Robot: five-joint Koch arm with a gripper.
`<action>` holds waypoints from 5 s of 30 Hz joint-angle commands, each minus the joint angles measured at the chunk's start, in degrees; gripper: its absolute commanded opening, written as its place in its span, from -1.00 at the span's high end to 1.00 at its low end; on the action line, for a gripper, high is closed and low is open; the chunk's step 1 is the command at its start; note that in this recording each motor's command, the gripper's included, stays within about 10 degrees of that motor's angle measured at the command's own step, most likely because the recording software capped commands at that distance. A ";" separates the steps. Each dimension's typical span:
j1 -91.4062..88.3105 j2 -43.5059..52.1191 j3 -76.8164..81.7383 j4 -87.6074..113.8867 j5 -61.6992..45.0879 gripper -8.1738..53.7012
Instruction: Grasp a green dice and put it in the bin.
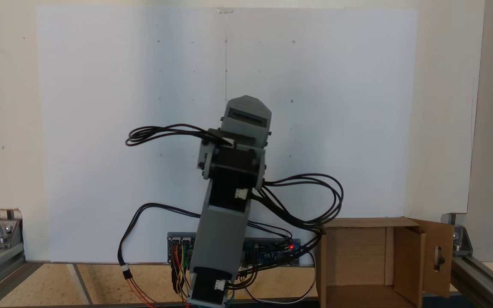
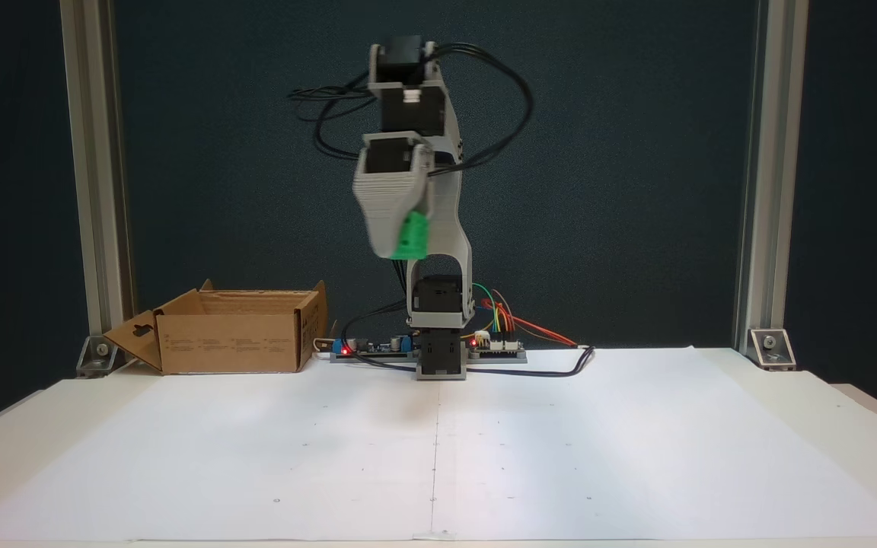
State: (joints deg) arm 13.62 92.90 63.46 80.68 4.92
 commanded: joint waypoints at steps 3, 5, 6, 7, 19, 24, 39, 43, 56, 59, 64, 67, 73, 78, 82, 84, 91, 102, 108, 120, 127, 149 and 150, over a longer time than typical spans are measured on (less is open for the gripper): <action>13.80 0.97 -2.46 10.00 -5.98 0.36; 21.27 0.97 -2.81 9.14 -9.05 0.36; 25.66 0.97 -3.34 8.53 -10.81 0.36; 29.69 0.97 -4.31 8.09 -12.83 0.36; 75.76 -0.70 -6.86 -0.09 -27.69 0.36; 85.69 -7.12 -6.77 -4.75 -32.96 0.36; 93.69 -29.88 -6.59 -30.67 -34.80 0.36; 93.96 -29.79 -6.15 -30.41 -34.54 -0.25; 75.52 -7.65 -6.15 -20.83 -14.96 -0.67; 63.21 -3.60 -6.06 -21.45 -7.40 -0.67; 42.82 2.29 -5.98 -21.97 -1.85 -0.67; 30.43 5.45 -3.69 -21.97 -0.88 -0.67; 5.29 11.16 4.92 -23.20 0.09 -0.69; -13.36 15.03 15.91 -29.36 -0.09 -0.69; -12.92 20.39 26.89 -40.06 -0.35 -0.69; -12.92 24.08 32.70 -45.77 -0.44 -0.72; -11.78 34.63 45.70 -64.14 -2.20 -0.77; -11.69 41.75 65.21 -91.56 -5.01 -0.76; -11.60 42.89 80.16 -106.50 -5.63 -0.72; -11.87 42.89 99.49 -134.63 -5.98 -0.68; -11.95 42.89 106.08 -150.71 -6.68 -0.66; -11.87 42.80 115.75 -162.95 -6.86 -0.70; -11.87 42.80 115.84 -162.95 -6.94 -0.70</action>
State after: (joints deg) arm 1.58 129.20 176.48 -78.75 0.26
